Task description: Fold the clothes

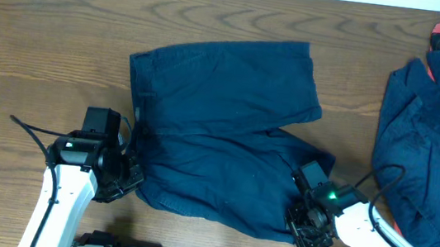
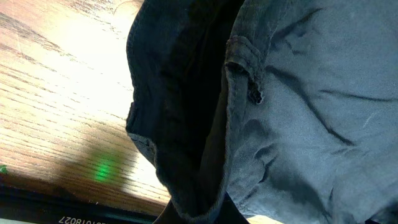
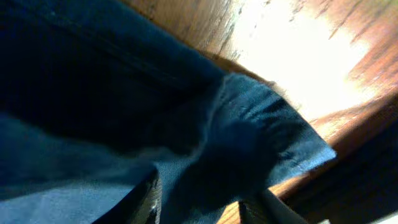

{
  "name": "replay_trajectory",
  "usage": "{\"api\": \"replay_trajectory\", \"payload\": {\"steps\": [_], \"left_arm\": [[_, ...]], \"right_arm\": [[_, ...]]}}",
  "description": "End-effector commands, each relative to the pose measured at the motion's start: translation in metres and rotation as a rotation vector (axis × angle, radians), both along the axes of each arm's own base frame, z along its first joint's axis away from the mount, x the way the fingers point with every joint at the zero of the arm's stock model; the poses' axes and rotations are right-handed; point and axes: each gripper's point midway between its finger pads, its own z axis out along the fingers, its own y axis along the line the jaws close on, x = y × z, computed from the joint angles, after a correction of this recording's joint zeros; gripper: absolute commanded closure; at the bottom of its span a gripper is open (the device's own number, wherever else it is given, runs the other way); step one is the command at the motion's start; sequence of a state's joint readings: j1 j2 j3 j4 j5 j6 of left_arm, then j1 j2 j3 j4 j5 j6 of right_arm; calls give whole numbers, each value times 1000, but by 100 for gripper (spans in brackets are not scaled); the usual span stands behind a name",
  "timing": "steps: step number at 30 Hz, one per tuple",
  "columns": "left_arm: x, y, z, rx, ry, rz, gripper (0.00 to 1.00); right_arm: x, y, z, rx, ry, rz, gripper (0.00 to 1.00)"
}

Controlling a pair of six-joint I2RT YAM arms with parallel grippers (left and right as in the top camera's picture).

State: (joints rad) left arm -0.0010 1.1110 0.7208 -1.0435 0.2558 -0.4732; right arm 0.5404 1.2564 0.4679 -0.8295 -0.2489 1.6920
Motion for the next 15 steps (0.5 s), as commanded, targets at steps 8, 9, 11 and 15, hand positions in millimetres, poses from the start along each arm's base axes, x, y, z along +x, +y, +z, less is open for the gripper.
{"api": "replay_trajectory", "payload": {"steps": [8, 9, 11, 15], "left_arm": [[5, 2, 4, 5, -12, 0, 94], [5, 2, 4, 5, -12, 0, 94], [5, 2, 4, 5, -12, 0, 94], [5, 2, 4, 5, -11, 0, 94]], "right_arm": [[-7, -9, -12, -42, 17, -52, 99], [-6, -9, -11, -42, 16, -54, 99], [-3, -10, -11, -43, 5, -45, 99], [10, -21, 1, -92, -41, 21, 99]]}}
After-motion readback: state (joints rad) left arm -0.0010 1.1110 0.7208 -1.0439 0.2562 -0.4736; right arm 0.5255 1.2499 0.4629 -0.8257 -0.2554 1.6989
